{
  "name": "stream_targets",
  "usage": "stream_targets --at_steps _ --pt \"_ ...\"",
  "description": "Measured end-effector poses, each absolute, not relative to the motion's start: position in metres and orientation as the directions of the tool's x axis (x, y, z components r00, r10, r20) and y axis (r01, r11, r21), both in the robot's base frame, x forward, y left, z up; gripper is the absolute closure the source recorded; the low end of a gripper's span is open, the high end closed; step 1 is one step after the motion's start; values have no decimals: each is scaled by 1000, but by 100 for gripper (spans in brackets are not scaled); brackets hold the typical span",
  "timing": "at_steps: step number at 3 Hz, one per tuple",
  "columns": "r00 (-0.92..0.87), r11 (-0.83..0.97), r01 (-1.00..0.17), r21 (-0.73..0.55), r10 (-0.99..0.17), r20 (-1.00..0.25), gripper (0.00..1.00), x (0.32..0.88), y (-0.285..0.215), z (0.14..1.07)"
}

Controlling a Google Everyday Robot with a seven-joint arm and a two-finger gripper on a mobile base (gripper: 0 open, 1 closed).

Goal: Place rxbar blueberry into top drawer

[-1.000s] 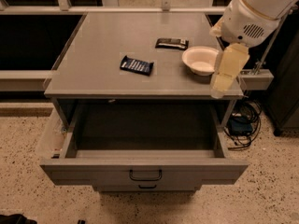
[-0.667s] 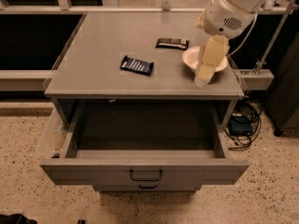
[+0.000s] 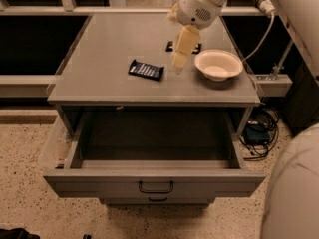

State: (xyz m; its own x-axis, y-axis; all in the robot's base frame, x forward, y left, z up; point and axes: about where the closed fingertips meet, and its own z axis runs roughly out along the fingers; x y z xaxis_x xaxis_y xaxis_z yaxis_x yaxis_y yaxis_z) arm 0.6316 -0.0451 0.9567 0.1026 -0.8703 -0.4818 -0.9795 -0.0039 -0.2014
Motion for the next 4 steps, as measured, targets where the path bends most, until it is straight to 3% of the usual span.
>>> stream_targets --at_steps 2,4 --pt "108 -23 -986 -165 -843 -527 0 649 -21 939" --pt "-8 121 -980 -159 -821 -572 0 672 -35 910"
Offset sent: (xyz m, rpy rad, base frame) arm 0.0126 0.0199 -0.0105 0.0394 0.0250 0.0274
